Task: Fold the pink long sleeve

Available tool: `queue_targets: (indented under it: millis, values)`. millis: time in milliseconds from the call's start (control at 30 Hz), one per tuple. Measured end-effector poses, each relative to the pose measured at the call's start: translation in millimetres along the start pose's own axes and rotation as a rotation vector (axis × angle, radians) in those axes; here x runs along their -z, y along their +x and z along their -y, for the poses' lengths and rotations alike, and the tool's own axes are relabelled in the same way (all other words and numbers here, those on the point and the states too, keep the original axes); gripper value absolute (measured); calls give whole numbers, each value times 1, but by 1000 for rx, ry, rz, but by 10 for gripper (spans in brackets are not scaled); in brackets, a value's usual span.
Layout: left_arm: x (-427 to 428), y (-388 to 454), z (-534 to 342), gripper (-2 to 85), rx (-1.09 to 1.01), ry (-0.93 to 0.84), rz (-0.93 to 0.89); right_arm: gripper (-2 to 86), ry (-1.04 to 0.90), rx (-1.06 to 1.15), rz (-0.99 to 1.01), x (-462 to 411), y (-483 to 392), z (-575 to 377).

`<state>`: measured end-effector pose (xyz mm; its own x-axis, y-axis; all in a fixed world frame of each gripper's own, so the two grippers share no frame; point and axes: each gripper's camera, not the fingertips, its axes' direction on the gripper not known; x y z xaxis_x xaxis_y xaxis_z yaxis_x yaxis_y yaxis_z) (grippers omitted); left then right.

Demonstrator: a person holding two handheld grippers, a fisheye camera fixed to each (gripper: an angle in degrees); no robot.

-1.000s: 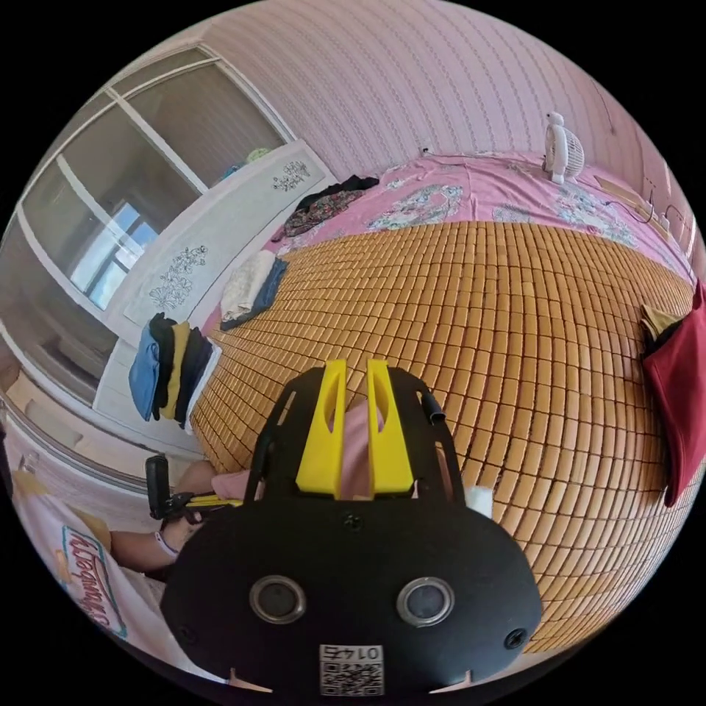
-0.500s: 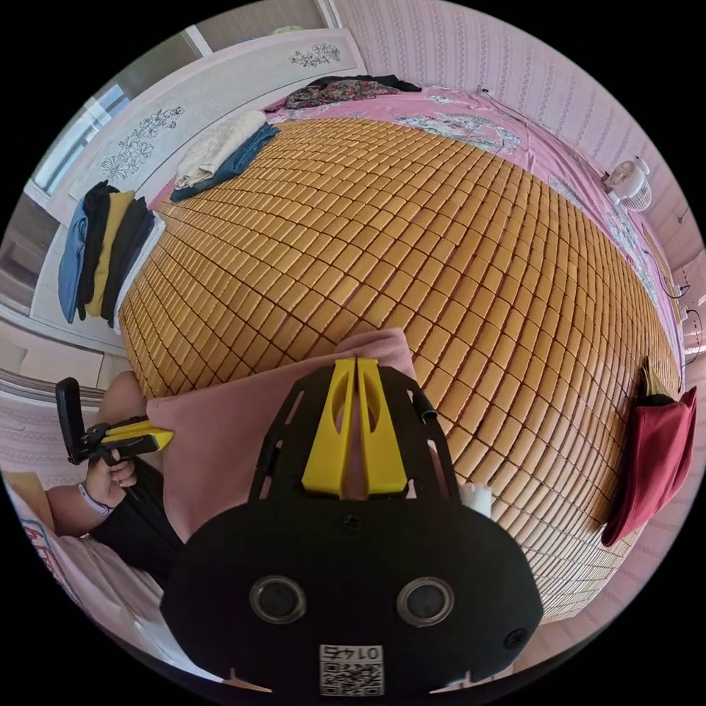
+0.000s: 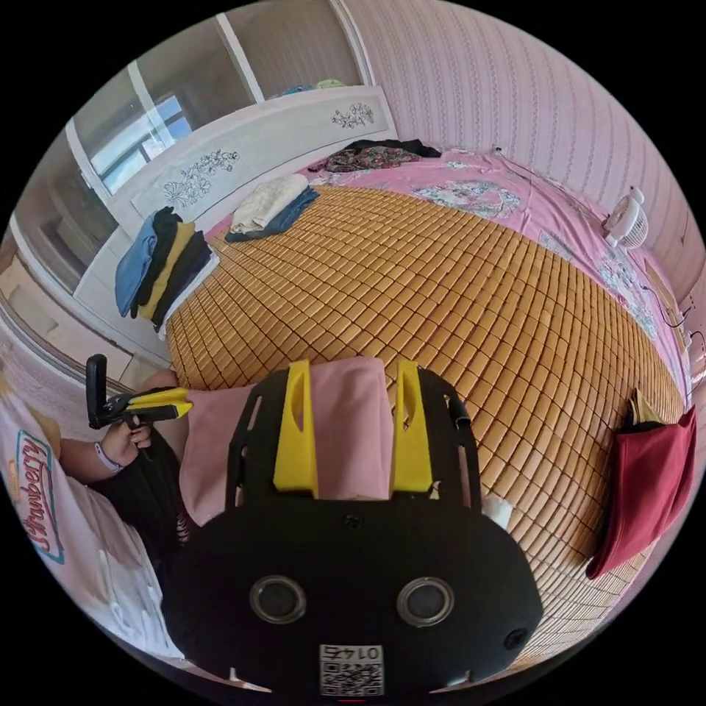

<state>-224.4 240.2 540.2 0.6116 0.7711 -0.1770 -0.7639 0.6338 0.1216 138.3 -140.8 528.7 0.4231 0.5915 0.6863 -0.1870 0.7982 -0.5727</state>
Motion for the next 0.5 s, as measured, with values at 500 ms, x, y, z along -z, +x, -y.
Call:
queue_targets:
  millis: [500]
  values:
    - [-10,7,-21,136,-46,-20,-12,85,-308,-29,310,-63,64,27]
